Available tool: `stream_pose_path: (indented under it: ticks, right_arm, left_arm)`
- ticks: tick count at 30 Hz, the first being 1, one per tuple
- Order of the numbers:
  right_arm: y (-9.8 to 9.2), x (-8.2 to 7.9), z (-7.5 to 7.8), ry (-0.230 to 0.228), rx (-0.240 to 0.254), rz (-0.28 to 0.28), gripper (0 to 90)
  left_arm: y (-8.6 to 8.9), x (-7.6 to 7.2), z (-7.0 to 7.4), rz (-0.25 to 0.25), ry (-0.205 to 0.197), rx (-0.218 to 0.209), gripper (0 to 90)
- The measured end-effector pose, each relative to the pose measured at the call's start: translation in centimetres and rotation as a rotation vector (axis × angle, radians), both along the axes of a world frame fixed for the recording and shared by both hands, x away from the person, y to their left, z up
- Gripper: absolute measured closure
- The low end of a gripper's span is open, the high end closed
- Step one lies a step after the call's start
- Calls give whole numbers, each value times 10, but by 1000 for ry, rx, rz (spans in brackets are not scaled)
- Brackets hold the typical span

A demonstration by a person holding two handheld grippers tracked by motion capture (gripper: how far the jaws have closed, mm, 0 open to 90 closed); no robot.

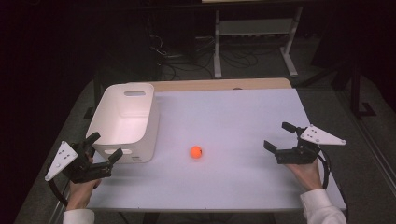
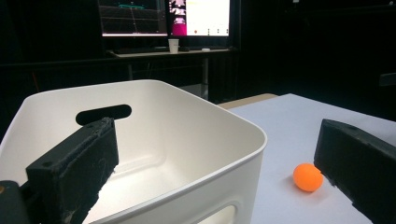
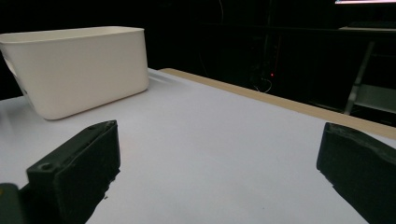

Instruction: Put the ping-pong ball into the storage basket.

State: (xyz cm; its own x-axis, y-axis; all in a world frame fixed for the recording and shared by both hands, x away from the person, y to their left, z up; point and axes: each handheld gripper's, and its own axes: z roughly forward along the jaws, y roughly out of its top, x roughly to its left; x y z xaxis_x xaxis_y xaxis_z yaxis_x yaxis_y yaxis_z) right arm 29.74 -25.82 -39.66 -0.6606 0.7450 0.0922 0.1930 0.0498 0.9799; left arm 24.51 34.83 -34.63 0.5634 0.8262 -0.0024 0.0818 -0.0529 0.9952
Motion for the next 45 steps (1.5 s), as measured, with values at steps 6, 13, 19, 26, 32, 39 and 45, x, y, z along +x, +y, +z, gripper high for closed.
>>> stream_pose_path:
  ticks: [6,13,19,26,32,39,45]
  right_arm:
    - [1,0,-1,7,-7,-1,0]
    - [4,-2,-3,6,-32,-3,0]
    - [2,-3,-4,0,-28,-9,0]
    - [1,-3,-4,8,-28,-9,0]
    - [0,-3,-5,8,-27,-18,0]
    - [1,-3,-6,15,-32,-14,0]
    - [3,-3,-6,15,-44,-11,0]
  left_arm:
    - [0,1,-2,0,12,11,0]
    - [-5,2,1,-15,8,23,0]
    - [-8,4,3,-22,15,34,0]
    - [-13,12,14,-50,37,82,0]
    - [-17,17,26,-76,55,126,0]
    - [-24,24,35,-105,68,172,0]
    - [-31,28,40,-123,103,186,0]
